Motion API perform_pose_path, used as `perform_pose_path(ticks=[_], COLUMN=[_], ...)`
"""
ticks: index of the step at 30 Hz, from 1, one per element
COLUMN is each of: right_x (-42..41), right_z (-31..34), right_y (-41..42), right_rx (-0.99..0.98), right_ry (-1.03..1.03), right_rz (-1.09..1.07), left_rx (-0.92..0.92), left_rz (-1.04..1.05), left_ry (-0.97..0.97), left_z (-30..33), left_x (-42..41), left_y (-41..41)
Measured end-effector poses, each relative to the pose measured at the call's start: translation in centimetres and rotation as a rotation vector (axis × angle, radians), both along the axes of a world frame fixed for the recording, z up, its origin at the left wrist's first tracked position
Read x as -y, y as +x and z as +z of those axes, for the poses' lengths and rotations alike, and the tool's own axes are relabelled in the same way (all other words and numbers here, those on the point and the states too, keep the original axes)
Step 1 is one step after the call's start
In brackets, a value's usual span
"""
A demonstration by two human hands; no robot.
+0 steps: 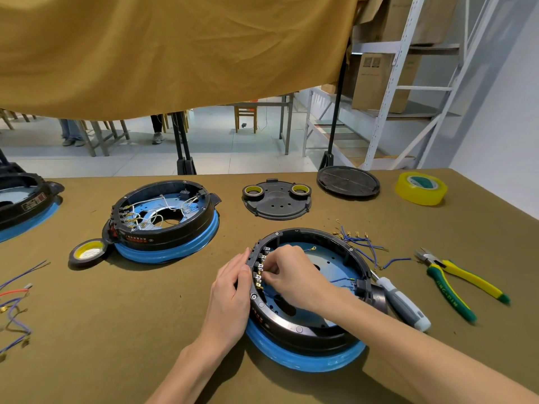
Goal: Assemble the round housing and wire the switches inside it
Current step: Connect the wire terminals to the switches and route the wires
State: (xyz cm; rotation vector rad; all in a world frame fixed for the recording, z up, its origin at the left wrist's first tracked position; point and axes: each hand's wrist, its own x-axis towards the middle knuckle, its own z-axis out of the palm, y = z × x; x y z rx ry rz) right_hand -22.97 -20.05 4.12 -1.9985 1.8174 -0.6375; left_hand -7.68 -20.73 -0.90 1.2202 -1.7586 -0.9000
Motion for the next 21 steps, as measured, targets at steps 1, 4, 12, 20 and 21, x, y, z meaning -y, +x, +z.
perform_pose_path(ticks=[1,4,12,20,21], right_x=[-0.03,-0.17,-0.20,-0.41,-0.60], right_z=[0.05,0.32,0.47,0.55,0.57], right_y=[-0.05,-0.50,-0.37,-0.78,-0.99], right_rx=[0.004,0.028,0.051,0.058,0.057], right_ry=[0.007,0.032,0.038,0.041,0.030], right_rz=[0.000,0.025,0.024,0.021,-0.002], left_rx=[0.005,0.024,0.004,-0.022,-0.021], left_rz=[-0.002,-0.013,-0.007,-0.002,-0.005], left_ry=[-0.001,-0.004,0.009,0.013,0.011], left_z=[0.03,0.06,-0.08,0.01,0.00], left_x=[0.03,-0.05,-0.05,-0.20,-0.24], left_y=[0.02,0.14,-0.10,-0.14,-0.10])
